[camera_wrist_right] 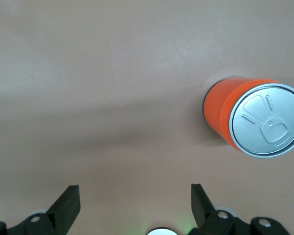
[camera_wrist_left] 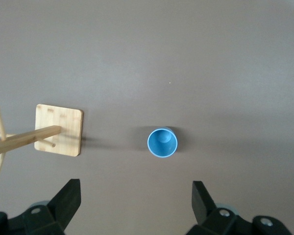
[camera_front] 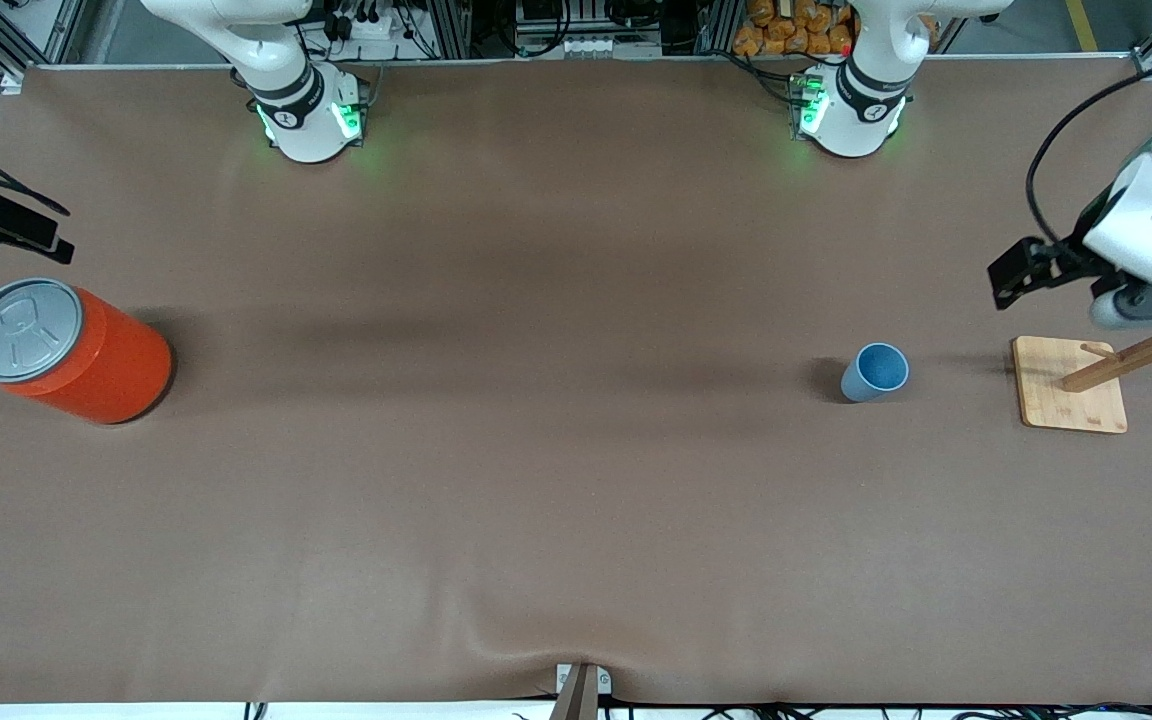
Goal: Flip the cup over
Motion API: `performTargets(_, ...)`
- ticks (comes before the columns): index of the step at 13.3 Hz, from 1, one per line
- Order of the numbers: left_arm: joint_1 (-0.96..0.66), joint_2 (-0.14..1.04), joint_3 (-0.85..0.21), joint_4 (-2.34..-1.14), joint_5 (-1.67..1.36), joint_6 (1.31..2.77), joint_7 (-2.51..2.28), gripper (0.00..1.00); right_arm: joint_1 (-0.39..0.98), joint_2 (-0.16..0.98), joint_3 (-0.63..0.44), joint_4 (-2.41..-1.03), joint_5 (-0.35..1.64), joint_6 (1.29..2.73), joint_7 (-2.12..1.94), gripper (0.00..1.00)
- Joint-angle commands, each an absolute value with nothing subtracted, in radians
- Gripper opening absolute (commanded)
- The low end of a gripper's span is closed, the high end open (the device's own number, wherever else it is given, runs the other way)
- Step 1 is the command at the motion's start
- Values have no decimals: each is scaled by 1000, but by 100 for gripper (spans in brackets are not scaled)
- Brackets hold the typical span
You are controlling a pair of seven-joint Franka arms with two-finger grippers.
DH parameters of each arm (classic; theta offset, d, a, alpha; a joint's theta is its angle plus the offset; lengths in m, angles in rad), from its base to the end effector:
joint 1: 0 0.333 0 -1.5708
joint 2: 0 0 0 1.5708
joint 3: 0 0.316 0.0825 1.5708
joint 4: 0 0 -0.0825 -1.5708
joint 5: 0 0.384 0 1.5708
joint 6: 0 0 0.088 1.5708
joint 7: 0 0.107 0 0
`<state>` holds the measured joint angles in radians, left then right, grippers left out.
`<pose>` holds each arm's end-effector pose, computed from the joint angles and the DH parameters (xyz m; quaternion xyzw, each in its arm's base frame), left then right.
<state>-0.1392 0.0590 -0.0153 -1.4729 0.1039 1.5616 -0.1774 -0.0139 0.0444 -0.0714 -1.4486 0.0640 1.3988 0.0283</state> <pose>0.5675 -0.0768 0.6372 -0.9985 -0.0127 -0.0231 0.0483 0.5491 -0.0382 0.6426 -0.9970 0.0527 0.0461 0.0315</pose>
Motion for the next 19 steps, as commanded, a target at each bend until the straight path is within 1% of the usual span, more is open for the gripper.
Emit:
performTargets(1, -158, 17, 8, -1493, 89, 1529, -170, 100, -21, 32, -67, -1448, 78, 1388, 41, 100)
performTargets(4, -161, 41, 66, -1483, 28, 1557, -143, 100, -21, 32, -67, -1448, 78, 1388, 41, 100)
performTargets(5, -160, 41, 69, -1482, 31, 1563, -96, 100, -21, 32, -67, -1448, 78, 1388, 41, 100)
performTargets(7, -161, 25, 139, -1486, 14, 1562, -29, 100, -20, 32, -66, -1448, 78, 1388, 41, 100)
performTargets(8, -161, 22, 150, -1483, -7, 1562, -31, 100, -20, 34, -66, -1448, 78, 1390, 41, 100)
performTargets(13, -163, 20, 141, -1489, -14, 1552, -101, 100, -21, 32, -67, -1448, 78, 1391, 41, 100)
performTargets(15, -163, 20, 115, -1489, -14, 1548, -135, 100, -23, 34, -67, -1448, 77, 1391, 41, 100)
performTargets(19, -163, 23, 118, -1488, -12, 1539, -120, 100, -41, 31, -69, -1448, 74, 1388, 25, 100)
